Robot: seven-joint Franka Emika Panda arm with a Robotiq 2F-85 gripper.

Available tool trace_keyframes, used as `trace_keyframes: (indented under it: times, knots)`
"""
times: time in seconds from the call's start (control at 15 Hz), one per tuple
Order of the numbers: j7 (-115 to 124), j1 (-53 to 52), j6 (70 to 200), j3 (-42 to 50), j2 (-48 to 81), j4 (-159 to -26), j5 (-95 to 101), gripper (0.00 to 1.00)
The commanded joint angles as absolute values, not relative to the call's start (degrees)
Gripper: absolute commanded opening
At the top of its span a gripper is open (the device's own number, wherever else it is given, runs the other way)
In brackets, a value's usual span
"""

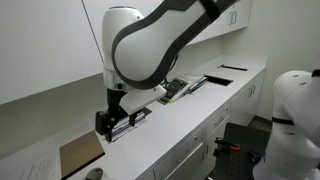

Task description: Remove the pen from the mug.

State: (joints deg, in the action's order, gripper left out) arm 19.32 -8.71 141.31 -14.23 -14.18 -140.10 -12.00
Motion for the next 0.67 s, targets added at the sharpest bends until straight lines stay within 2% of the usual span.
trace_keyframes:
  times: [0.0, 0.4, 0.6]
  knots:
    - [19.4, -9.2, 141.2, -13.7, -14.2, -140.0, -11.8, 1.00]
    - [19.4, -9.2, 141.2, -13.7, -14.2, -140.0, -11.8, 1.00]
    - [18.7, -9.3, 145.2, -14.2, -9.3, -138.4, -10.8, 1.00]
